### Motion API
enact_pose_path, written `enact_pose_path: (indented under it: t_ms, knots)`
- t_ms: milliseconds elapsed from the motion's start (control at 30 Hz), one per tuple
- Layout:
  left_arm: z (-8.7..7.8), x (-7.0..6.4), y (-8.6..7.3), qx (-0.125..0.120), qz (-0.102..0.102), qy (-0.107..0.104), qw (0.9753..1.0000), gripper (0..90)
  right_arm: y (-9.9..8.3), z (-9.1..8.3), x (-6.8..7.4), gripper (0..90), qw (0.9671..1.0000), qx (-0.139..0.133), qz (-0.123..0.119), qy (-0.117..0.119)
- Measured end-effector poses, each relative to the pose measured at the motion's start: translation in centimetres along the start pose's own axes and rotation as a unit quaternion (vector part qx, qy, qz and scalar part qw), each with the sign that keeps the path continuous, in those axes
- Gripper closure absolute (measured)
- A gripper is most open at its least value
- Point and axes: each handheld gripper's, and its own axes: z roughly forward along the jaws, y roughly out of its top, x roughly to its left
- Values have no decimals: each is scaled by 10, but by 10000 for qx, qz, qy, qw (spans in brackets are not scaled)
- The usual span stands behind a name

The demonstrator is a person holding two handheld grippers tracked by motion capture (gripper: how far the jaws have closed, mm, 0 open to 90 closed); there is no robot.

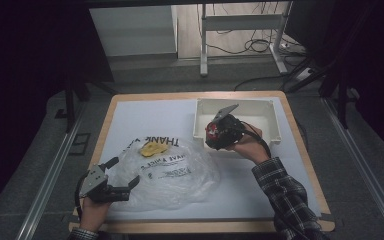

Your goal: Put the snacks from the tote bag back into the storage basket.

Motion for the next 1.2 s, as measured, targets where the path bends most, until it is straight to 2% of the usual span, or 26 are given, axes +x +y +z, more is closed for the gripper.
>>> enact_pose_path:
  t_ms: [400,1200]
  knots:
    - [0,0,0,-1,3,1,10000,7,3,11,-12,254,10000,-37,70,4]
    - [0,1,0,-11,-9,-1,10000,8,9,39,-34,254,10000,82,-14,27]
